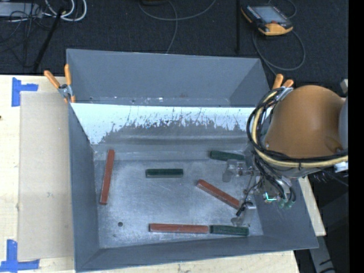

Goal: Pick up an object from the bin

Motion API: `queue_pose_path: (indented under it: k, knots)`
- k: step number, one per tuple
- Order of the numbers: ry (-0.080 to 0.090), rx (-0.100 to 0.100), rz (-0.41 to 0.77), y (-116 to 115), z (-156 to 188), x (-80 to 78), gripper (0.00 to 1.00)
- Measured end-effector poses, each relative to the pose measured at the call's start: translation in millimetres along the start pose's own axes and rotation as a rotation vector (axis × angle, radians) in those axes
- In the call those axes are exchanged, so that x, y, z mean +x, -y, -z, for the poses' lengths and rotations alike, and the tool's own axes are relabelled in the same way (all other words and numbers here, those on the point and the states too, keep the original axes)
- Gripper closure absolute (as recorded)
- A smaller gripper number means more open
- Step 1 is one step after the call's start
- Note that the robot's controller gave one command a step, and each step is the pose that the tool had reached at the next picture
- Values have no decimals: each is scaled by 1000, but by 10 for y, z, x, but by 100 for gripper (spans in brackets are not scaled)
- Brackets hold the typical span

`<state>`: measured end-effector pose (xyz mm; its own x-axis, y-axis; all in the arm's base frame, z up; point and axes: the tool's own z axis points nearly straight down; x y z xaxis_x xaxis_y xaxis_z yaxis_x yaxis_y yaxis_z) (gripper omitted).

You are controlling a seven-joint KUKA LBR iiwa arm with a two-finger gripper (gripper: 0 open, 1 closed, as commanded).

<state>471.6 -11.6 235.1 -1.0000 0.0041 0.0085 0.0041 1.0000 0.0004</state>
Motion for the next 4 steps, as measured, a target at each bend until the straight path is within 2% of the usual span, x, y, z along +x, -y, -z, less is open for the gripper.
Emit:
queue_pose_path:
  k: [1,2,3,4]
  knots:
    - [1,0,47,-182,-1528,-404,0]
    - [11,-3,87,-1659,-1543,-73,0]
    - [8,1,-80,-1022,-1039,-315,0]
    - [8,0,-40,-1295,-1670,-51,0]
